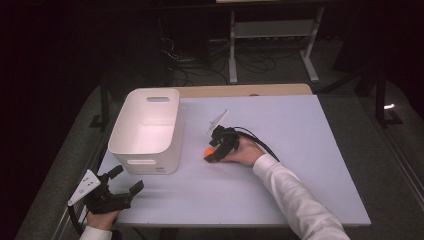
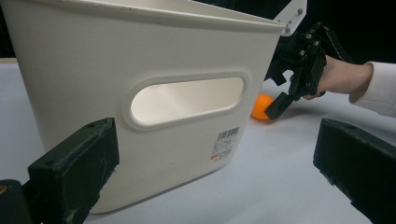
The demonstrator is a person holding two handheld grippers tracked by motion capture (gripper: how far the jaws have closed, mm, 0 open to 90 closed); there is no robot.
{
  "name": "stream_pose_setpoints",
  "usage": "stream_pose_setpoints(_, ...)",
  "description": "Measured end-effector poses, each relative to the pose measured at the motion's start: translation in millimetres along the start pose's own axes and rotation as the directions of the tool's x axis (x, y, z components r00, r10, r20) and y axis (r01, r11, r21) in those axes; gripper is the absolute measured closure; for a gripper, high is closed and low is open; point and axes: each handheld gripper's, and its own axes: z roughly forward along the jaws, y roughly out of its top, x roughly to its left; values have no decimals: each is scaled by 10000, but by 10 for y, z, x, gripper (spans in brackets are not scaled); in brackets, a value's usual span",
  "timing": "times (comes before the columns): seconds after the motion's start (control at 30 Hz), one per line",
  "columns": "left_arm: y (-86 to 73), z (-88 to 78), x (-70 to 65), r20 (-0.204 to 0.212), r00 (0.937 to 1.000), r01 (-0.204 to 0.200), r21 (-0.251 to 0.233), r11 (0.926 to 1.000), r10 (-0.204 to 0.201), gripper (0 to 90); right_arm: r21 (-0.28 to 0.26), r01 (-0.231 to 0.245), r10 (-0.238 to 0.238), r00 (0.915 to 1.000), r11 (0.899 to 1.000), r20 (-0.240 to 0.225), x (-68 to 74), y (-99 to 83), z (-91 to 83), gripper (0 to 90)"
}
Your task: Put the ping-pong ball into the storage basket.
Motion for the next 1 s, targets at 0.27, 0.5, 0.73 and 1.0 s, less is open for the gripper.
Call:
stream_pose_setpoints(0.27, 1, -3, 2, -17, 10000, -7, 9, 10000, 7, 0, -32, 263, -263, 9994, 9997, -226, 37, 17, -37, 429)
stream_pose_setpoints(0.5, 0, -1, 5, -8, 10000, -13, 30, 10000, 13, 0, 72, 528, -527, 9985, 9986, -161, 71, 28, -44, 496)
stream_pose_setpoints(0.73, 2, -2, 5, -1, 10000, -28, 26, 10000, 28, 0, -138, 412, -416, 9988, 9991, -250, 129, 56, -114, 496)
stream_pose_setpoints(1.0, 2, 1, 1, -2, 10000, -19, 16, 10000, 19, 0, -502, 415, -420, 9991, 9979, -92, 202, 108, -283, 496)
